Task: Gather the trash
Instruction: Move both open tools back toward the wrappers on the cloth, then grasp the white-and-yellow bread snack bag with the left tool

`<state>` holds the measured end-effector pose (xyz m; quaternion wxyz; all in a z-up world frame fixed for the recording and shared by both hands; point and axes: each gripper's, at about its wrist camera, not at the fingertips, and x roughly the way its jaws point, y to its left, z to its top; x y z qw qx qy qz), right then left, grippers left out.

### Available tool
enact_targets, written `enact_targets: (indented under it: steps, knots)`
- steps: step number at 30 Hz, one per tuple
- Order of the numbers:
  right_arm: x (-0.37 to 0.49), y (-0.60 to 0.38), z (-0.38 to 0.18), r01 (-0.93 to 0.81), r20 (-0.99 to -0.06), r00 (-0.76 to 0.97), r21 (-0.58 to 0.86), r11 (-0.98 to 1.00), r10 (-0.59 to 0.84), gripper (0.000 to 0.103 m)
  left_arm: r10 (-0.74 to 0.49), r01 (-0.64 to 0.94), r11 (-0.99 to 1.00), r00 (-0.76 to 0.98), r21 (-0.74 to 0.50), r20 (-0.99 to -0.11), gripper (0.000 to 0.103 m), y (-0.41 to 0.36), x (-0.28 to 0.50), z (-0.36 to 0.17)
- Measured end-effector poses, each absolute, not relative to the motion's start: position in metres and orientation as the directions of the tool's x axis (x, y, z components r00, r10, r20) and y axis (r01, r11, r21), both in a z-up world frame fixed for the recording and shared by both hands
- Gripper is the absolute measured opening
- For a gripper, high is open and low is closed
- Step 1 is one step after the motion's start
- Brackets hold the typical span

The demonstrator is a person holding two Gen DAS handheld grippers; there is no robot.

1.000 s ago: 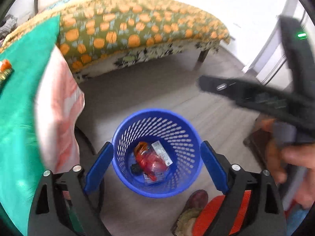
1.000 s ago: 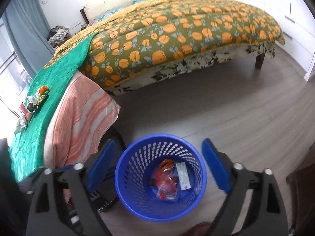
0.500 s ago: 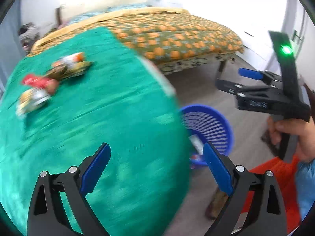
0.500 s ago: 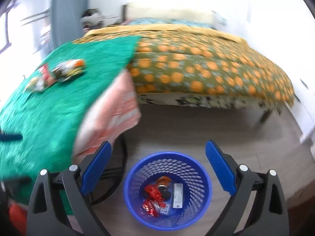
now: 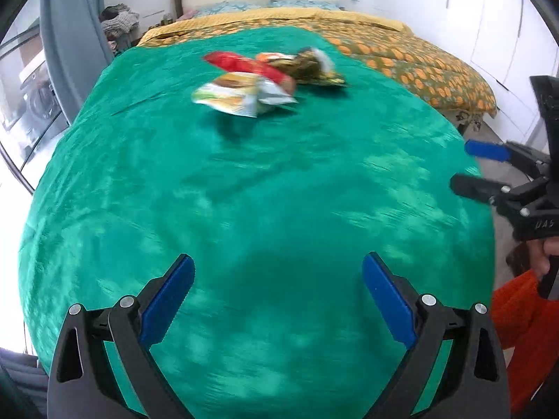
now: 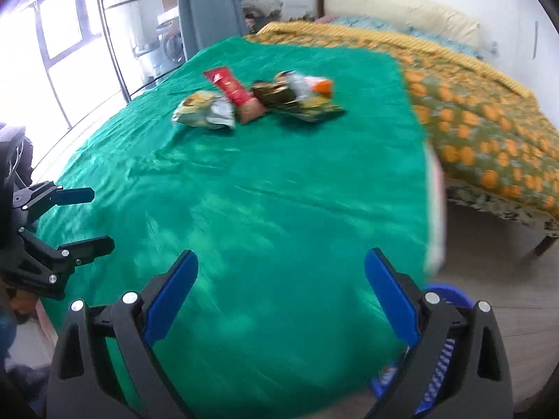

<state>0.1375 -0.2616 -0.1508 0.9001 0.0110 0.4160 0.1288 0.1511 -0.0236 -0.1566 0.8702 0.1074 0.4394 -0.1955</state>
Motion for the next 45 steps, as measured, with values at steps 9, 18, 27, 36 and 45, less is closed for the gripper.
enact_targets:
  steps: [9, 18, 27, 36, 45]
  knots:
    - [0.181, -0.198, -0.173, -0.308, -0.787, 0.568, 0.069, 0.949, 0.241, 0.095, -0.293, 0.485, 0.873, 0.603, 0.049, -0.741, 0.095, -0.005, 0.221, -0.111]
    - [0.185, -0.196, -0.176, -0.313, -0.789, 0.564, 0.067, 0.948, 0.242, 0.097, -0.358, 0.671, 0.735, 0.505, 0.097, -0.785, 0.095, -0.058, 0.307, -0.093]
    - [0.179, -0.198, -0.175, -0.305, -0.785, 0.570, 0.069, 0.950, 0.240, 0.097, -0.244, 0.731, 0.664, 0.411, 0.158, -0.878, 0.095, -0.095, 0.343, -0.149]
    - [0.179, -0.199, -0.174, -0.299, -0.784, 0.573, 0.071, 0.952, 0.238, 0.097, -0.234, 0.677, 0.718, 0.458, 0.166, -0.857, 0.052, -0.090, 0.330, -0.156]
    - [0.178, -0.199, -0.174, -0.291, -0.784, 0.575, 0.069, 0.954, 0.232, 0.097, -0.109, 0.332, 0.937, 0.564, 0.104, -0.819, 0.051, 0.006, 0.261, -0.149]
